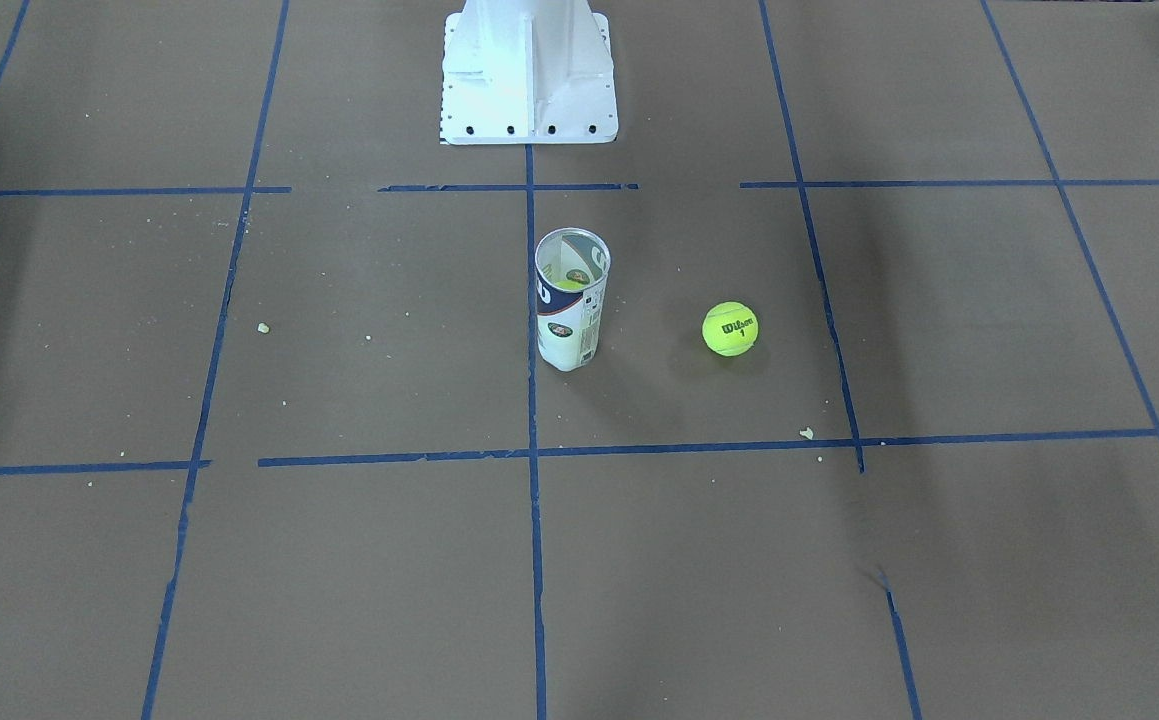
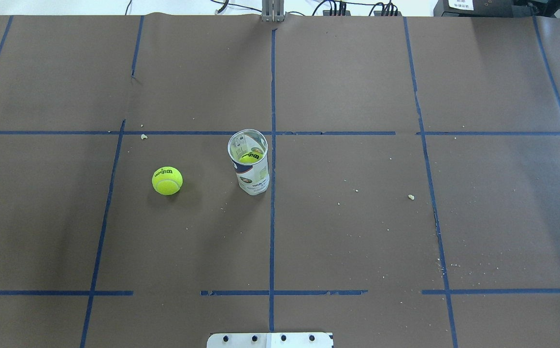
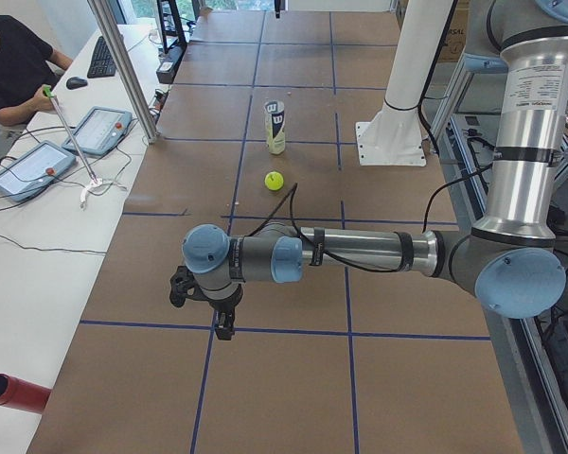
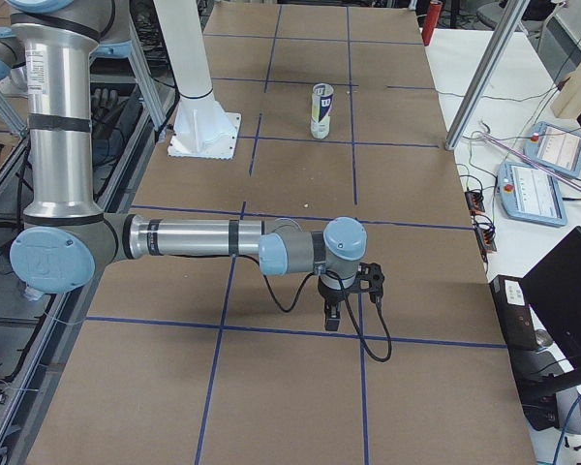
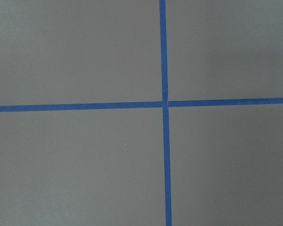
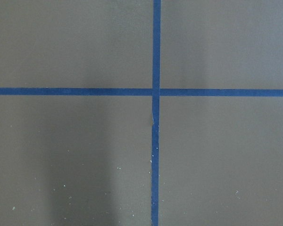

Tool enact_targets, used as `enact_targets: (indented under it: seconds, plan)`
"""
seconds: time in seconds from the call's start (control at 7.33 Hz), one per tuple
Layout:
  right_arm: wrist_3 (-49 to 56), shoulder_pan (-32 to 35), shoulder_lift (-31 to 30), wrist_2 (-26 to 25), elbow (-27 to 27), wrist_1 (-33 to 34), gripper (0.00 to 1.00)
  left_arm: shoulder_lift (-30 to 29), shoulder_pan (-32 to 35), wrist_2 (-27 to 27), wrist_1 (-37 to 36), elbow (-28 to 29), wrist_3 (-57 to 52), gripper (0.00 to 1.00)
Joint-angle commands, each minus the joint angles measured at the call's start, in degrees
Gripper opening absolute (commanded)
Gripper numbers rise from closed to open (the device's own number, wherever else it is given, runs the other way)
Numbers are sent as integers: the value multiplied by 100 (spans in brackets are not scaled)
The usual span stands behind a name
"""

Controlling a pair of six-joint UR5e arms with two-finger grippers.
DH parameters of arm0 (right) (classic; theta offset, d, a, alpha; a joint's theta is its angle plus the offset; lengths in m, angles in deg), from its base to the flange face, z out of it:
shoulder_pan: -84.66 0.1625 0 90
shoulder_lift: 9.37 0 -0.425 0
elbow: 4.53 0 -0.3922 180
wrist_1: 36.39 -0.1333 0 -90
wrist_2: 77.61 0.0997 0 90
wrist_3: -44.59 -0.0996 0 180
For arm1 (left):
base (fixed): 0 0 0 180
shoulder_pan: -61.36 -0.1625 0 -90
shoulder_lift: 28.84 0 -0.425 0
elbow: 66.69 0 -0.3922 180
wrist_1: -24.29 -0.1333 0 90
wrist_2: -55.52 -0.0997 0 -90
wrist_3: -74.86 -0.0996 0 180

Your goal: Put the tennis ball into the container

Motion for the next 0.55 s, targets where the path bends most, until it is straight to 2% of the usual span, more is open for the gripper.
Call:
enact_targets:
  seconds: [0.0, 0.27, 0.41]
  plan:
    - [0, 0, 0, 0, 0, 0, 100, 34, 9, 7, 27, -26, -30, 100]
    - [0, 0, 0, 0, 0, 0, 100, -157, -9, -1, -52, -44, 13, 100]
    - [0, 0, 0, 0, 0, 0, 100, -342, -18, -19, -252, -253, 13, 100]
